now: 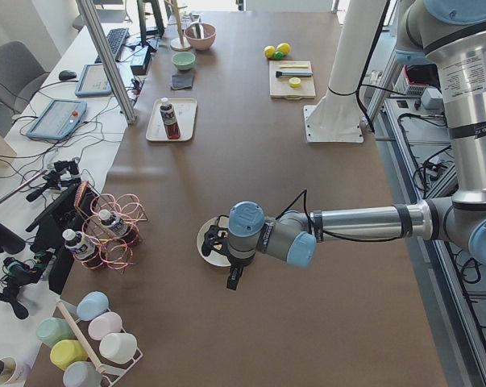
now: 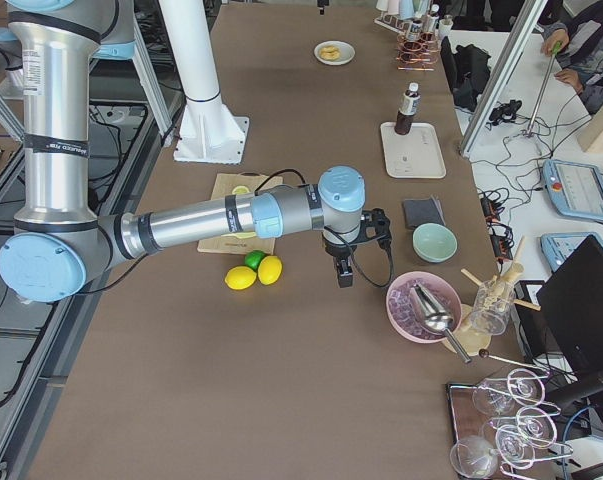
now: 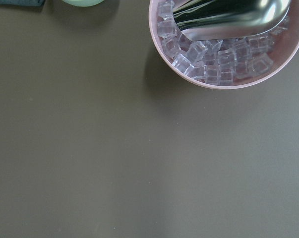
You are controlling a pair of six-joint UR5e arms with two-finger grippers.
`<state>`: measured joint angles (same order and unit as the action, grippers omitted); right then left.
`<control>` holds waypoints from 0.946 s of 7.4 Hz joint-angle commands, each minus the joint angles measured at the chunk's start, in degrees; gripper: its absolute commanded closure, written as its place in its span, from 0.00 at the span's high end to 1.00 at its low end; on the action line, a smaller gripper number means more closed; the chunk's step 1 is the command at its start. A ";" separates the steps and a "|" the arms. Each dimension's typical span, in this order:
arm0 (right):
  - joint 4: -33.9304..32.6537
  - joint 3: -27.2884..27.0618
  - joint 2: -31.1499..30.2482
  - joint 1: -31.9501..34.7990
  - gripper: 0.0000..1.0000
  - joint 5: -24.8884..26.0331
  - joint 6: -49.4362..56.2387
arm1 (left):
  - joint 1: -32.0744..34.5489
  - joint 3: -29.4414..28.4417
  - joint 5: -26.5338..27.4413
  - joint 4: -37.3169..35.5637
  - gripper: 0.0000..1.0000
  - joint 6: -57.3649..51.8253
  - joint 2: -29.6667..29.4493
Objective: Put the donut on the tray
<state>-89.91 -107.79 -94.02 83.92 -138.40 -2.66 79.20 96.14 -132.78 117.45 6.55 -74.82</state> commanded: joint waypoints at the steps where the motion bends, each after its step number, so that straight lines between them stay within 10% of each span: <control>1: 0.00 -1.19 -0.37 -0.86 1.00 -2.12 -0.07 | -4.84 -11.19 -0.02 12.93 0.97 6.53 -3.55; 7: 0.09 -2.34 -0.46 -2.00 1.00 -2.13 0.11 | -9.67 -21.08 0.32 17.29 0.97 20.60 -13.41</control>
<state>-89.87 -110.08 -94.47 82.35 -140.53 -2.56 69.75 77.45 -132.59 134.57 25.18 -86.13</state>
